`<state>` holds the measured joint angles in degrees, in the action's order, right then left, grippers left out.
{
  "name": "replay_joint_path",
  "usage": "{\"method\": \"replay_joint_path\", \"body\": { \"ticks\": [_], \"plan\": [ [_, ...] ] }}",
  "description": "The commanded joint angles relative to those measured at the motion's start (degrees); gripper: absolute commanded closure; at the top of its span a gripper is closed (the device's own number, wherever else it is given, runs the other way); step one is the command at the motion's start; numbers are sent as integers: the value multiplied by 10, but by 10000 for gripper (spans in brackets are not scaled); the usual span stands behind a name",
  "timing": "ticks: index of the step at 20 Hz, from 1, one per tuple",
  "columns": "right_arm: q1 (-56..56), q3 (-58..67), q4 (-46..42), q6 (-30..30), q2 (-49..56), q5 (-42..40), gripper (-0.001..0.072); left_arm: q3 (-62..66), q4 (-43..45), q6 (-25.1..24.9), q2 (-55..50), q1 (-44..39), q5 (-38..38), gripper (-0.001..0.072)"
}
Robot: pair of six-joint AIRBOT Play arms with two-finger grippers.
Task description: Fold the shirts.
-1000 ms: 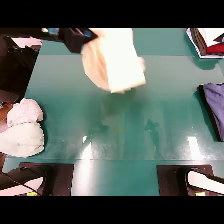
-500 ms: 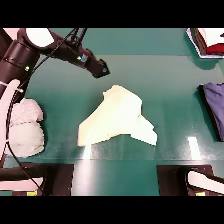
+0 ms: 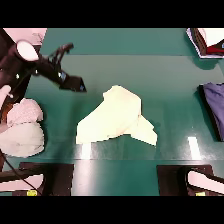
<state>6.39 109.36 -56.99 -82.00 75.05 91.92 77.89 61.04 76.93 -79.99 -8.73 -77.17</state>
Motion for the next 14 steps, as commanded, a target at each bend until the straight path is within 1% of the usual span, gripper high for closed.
{"method": "replay_joint_path", "body": {
  "ticks": [1, 4, 6, 9, 12, 14],
  "plan": [
    [0, -35, 3, 0, 0, 0, 695, -151, 15, -4, 26, 12, 26, 44],
    [0, -49, 5, 0, 0, 1, 695, -244, 24, -9, 26, 13, 52, 44],
    [0, -50, 4, 0, 0, 0, 695, -278, 24, -9, 26, 13, 68, 44],
    [0, -50, 4, 0, 0, 0, 695, -296, 16, -9, 26, 13, 70, 44],
    [0, -49, 4, 0, 0, 0, 695, -316, -31, -31, 25, 13, 66, 44],
    [0, -49, 5, 0, 0, -5, 695, -321, -48, -35, 25, 13, 67, 46]
  ]
}}
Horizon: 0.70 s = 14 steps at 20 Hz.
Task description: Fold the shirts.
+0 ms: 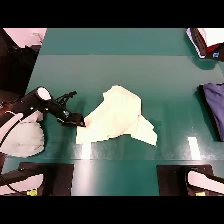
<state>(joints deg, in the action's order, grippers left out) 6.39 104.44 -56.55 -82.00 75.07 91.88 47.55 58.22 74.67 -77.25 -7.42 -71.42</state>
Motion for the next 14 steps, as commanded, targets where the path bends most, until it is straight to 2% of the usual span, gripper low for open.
{"method": "replay_joint_path", "body": {
  "ticks": [1, 3, 4, 9, 10, 11, 12, 14],
  "plan": [
    [0, 0, 0, 0, 0, -6, 695, -18, -23, -12, -2, 0, 9, 149],
    [0, 0, 0, 0, 0, -9, 695, -18, -30, -12, -2, 0, 16, 618],
    [-3, 0, 0, 0, 1, -9, 695, -16, -34, -12, -2, 0, 20, 685],
    [-56, 0, 0, 0, 37, -11, 683, 94, -2, -11, 41, 0, 17, 686],
    [-76, 0, -1, 0, 53, -14, 535, 136, 15, -10, 56, 0, 13, 686],
    [-99, 0, -1, 0, 74, -19, 289, 176, 34, -10, 69, 0, 9, 686],
    [-123, 0, -1, 0, 99, -24, 184, 221, 58, -10, 81, 0, 0, 686],
    [-168, 0, 0, 0, 153, -40, 184, 298, 107, -10, 97, 0, -19, 685]
  ]
}}
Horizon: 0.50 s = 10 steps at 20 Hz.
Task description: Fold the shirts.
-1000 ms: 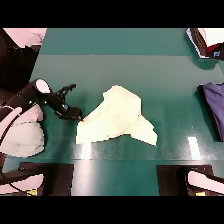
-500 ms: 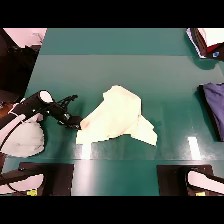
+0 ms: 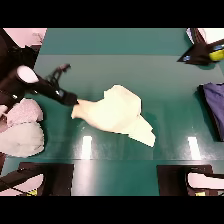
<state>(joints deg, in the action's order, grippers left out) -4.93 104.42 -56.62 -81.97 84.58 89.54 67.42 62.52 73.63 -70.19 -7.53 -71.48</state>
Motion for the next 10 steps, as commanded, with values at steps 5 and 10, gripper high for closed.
{"method": "replay_joint_path", "body": {
  "ticks": [5, 10],
  "plan": [
    [-155, 0, 2, 0, 212, -120, 184, 175, 76, 27, 35, 1, -45, 685],
    [-191, 0, 86, 2, 308, -183, 184, 171, 75, 31, 33, 1, -55, 685]
  ]
}}
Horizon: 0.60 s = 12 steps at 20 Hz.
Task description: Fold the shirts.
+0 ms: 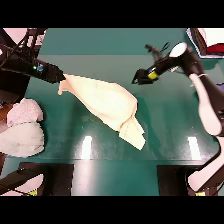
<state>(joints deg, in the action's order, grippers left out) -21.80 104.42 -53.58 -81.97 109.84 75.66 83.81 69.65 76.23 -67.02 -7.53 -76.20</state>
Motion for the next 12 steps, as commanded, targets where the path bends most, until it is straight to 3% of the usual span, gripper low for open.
{"method": "replay_joint_path", "body": {
  "ticks": [1, 7, 8, 10, 12],
  "plan": [
    [-24, 0, 82, 5, 69, -49, 184, 7, 4, 6, 1, 1, -7, 685],
    [-37, 0, 121, 13, 98, -57, 206, 7, -3, 18, 1, 1, -7, 685],
    [-43, 0, 121, 30, 98, -57, 319, 7, -9, 18, 1, 1, -7, 685],
    [-49, 11, 118, 68, 98, -57, 693, 7, -15, 18, 1, 1, -8, 685],
    [-47, 45, 116, 70, 97, -58, 698, 8, -15, 18, 2, 1, -9, 686]
  ]
}}
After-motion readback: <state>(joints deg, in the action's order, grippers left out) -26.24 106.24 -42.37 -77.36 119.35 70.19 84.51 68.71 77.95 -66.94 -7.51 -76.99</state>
